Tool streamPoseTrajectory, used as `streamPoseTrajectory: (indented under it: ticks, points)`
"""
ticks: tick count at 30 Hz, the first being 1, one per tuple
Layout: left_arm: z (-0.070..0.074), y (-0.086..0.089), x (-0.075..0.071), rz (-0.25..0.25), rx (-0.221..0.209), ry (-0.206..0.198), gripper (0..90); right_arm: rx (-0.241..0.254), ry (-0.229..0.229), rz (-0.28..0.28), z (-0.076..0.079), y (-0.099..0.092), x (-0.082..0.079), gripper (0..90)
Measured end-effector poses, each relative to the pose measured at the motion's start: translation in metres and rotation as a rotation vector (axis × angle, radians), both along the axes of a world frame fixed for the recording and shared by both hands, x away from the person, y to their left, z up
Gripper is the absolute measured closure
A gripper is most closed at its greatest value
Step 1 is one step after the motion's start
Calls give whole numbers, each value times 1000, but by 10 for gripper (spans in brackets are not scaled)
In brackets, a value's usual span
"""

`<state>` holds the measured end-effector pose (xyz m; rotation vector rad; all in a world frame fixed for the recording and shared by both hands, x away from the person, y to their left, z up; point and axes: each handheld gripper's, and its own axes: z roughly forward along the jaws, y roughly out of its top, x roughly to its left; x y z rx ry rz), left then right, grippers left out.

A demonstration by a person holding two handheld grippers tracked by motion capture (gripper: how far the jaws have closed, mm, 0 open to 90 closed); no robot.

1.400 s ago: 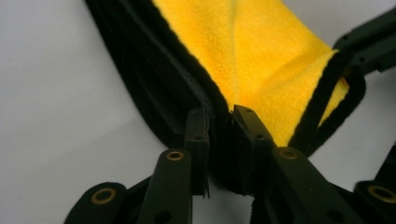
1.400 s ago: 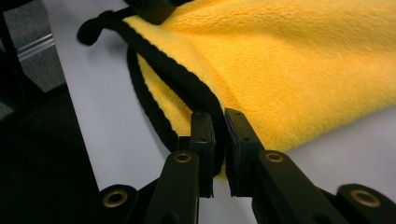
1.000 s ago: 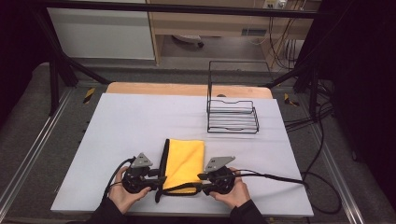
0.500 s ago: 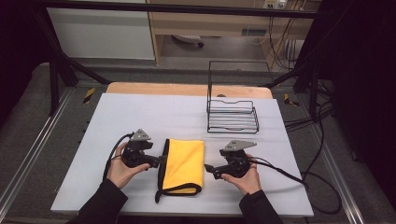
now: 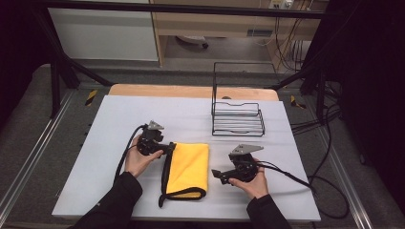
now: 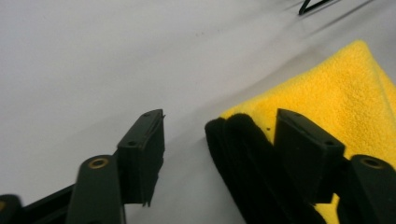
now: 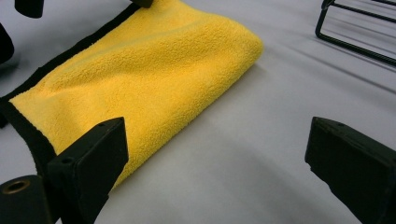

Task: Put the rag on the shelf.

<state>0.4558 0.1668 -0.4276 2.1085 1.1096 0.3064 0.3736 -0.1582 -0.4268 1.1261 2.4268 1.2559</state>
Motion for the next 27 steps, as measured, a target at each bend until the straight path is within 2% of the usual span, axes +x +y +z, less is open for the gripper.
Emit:
streamPoseTrajectory:
  ticks: [2,6,12,13,19,24,27]
  points:
    - [-3,0,1,-4,6,21,376,-1,-4,3,0,0,0,74]
    - [-7,-1,4,-1,3,35,429,13,11,5,0,1,0,83]
    - [-13,-7,7,-12,9,48,487,15,14,7,0,1,1,88]
    - [-13,-8,8,-10,-2,52,494,17,14,9,0,1,1,90]
    - [-14,-11,9,-21,-11,56,573,21,15,9,1,1,3,94]
    - [-15,-13,8,-28,-2,49,600,40,20,2,2,1,4,101]
    - [-15,-11,9,-29,-17,71,634,44,21,1,2,1,6,108]
